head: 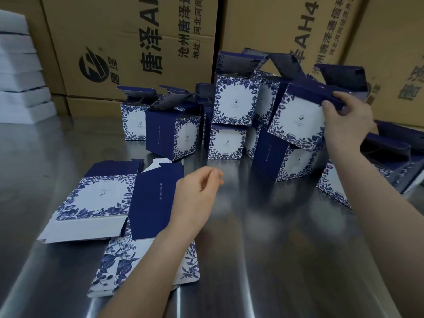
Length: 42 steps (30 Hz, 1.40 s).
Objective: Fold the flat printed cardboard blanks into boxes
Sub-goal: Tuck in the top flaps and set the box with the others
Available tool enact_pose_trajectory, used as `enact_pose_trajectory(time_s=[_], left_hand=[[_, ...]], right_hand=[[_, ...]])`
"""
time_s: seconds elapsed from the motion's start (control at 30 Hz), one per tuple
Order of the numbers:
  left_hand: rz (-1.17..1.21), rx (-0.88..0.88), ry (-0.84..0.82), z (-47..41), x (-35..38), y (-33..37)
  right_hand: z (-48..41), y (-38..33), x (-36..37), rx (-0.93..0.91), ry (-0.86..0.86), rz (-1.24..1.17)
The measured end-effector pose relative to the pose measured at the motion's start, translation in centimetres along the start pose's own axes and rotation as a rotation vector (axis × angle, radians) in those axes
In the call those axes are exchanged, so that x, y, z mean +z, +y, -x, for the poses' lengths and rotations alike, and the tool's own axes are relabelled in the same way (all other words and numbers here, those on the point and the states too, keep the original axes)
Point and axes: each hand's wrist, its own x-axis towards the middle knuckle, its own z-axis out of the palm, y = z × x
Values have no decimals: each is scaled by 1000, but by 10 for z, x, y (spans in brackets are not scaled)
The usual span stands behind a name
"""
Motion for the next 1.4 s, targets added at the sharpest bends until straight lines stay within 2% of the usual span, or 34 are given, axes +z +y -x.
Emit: enact_pose_trajectory(time_s=[0.17,0.4,0.93,1.13,1.4], left_hand=[[-27,13,-17,-1,0,-3],[-50,-8,-31,-1,1,-5],[-85,-26,-76,0,3,-7],[-98,-35,-96,0,2,-8],[-118,-49,-111,0,4,-10]], right_hand=[[-17,0,5,-24,-78,161],[-31,5,14,74,-141,105],[-37,18,8,108,-146,106],[-24,23,6,224,-348,58],[15,26,6,208,-269,14]])
